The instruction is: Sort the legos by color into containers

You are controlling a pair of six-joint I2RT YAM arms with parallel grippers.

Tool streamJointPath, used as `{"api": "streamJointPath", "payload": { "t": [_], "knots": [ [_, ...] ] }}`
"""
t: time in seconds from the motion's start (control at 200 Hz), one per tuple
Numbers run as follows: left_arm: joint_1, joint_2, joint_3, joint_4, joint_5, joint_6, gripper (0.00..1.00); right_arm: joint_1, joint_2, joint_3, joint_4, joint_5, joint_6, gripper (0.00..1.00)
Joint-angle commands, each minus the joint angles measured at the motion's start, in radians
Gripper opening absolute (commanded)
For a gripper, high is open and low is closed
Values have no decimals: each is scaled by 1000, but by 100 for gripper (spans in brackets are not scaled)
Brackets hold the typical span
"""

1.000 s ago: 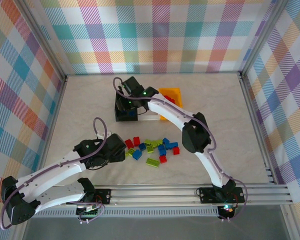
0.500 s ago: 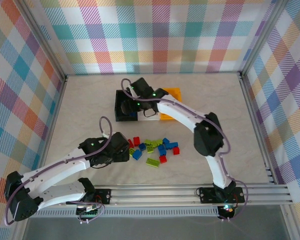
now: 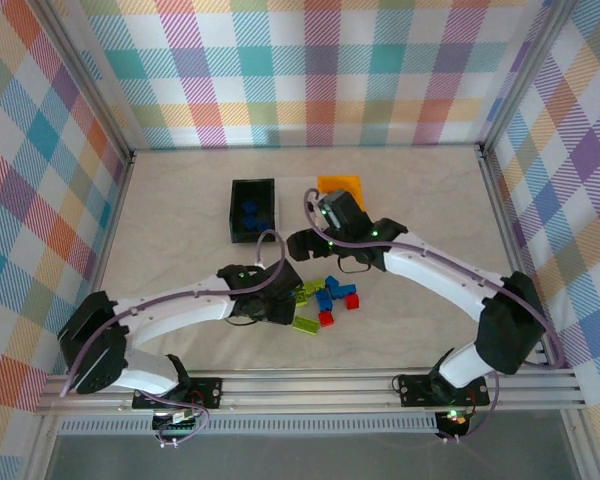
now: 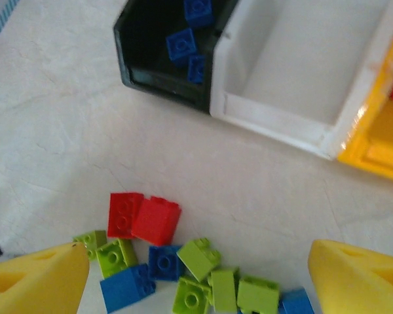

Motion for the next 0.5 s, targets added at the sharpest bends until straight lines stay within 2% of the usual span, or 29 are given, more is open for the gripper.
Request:
{"api": "streamJointPath", "payload": {
  "t": [0.0, 0.215, 0.495],
  "knots": [
    [-5, 73, 60, -5, -35, 71, 75, -14, -68, -51, 38, 17, 42, 87],
    [-7, 190, 95, -15, -82, 105, 64, -33, -128, -105, 38, 23, 56, 88],
    [-7, 233, 95, 18, -103, 109, 55, -55, -176, -140, 38, 22, 58, 88]
  ]
}}
